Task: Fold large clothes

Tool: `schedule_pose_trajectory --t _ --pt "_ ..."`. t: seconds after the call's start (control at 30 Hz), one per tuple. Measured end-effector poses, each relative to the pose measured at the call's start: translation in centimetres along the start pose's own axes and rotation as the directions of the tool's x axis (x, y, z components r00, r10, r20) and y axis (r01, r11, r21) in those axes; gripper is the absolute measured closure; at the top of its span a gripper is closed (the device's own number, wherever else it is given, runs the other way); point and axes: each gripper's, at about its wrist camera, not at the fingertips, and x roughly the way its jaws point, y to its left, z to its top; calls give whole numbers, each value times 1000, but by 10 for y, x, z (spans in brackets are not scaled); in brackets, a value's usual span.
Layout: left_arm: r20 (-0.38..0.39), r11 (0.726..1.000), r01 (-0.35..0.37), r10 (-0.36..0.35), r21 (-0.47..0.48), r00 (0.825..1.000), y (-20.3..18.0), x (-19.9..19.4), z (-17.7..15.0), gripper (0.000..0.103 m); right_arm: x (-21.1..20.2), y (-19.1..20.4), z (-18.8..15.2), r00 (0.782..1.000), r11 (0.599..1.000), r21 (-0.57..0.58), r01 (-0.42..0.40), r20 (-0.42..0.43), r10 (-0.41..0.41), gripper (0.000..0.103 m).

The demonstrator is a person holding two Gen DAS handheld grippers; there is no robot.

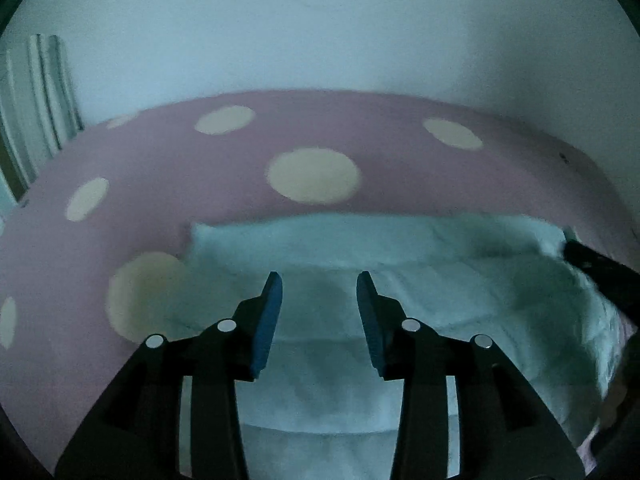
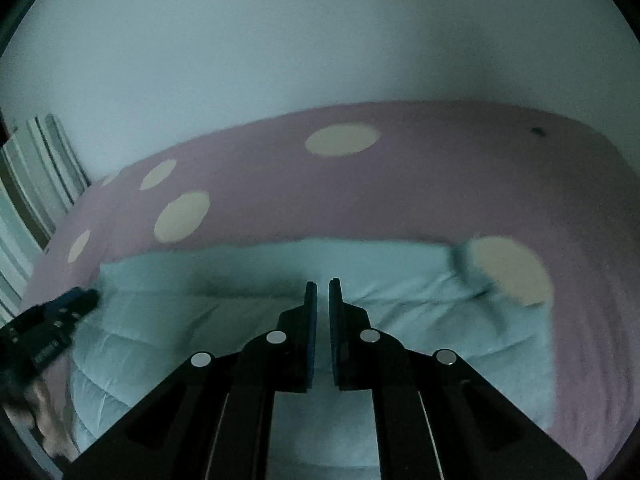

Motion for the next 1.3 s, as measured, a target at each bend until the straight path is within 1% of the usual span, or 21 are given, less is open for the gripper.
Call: schedule_pose_trajectory --t 0.1,0.23,0.4,0.5,0.63,0.73,0.8,0.87,0.9,0.93,0.97,1.03,1.1,1.17,1.23,1.3 --pt "-30 1000 2 -2 -12 1000 -13 15 -15 64 13 6 -17 1000 1000 -5 13 -26 -13 97" --pt "-36 999 -37 37 13 999 -21 36 -28 63 36 3 -29 998 999 -9 34 -61 -35 97" --pt "-30 998 -40 41 39 999 -27 53 -33 63 56 3 -41 997 998 -34 53 -53 -54 97" --pt "-27 999 -33 34 36 999 -25 61 -37 63 57 4 -43 997 997 -37 62 -33 -63 97" --pt "-20 998 -38 39 47 999 -26 63 -38 63 56 5 -43 998 997 -37 61 -30 -62 97" --pt "-14 998 -41 42 54 999 -28 58 -36 64 52 7 -40 997 996 -46 71 -28 -72 97" --pt "-12 998 -37 37 41 999 -26 46 -32 64 39 10 -37 997 996 -48 77 -17 -78 96" --pt "5 1000 -23 23 14 1000 -22 28 -32 64 23 11 -36 998 997 -41 66 5 -66 81" --pt "23 1000 -17 17 -1 1000 -21 16 -34 63 10 13 -36 999 998 -34 46 30 -45 65" --pt "46 1000 -6 6 -13 999 -20 3 -36 57 -2 16 -38 998 999 -32 36 55 -34 56" --pt "72 1000 8 -6 -22 997 -20 -7 -39 51 -13 20 -42 997 999 -37 25 76 -22 54" --pt "95 1000 21 -19 -19 995 -24 -17 -46 49 -25 29 -49 996 998 -62 8 93 -2 54" --pt "78 1000 22 -22 1 997 -32 -12 -54 49 -28 43 -61 996 994 -106 6 94 4 54" --pt "36 1000 4 -5 16 999 -36 4 -63 48 -20 53 -69 998 990 -139 11 66 -2 54" --pt "33 999 -15 14 29 999 -36 11 -69 48 -7 55 -76 999 988 -153 28 34 -23 54" --pt "23 999 -15 14 44 1000 -36 21 -73 48 8 52 -82 1000 988 -148 30 6 -30 54"
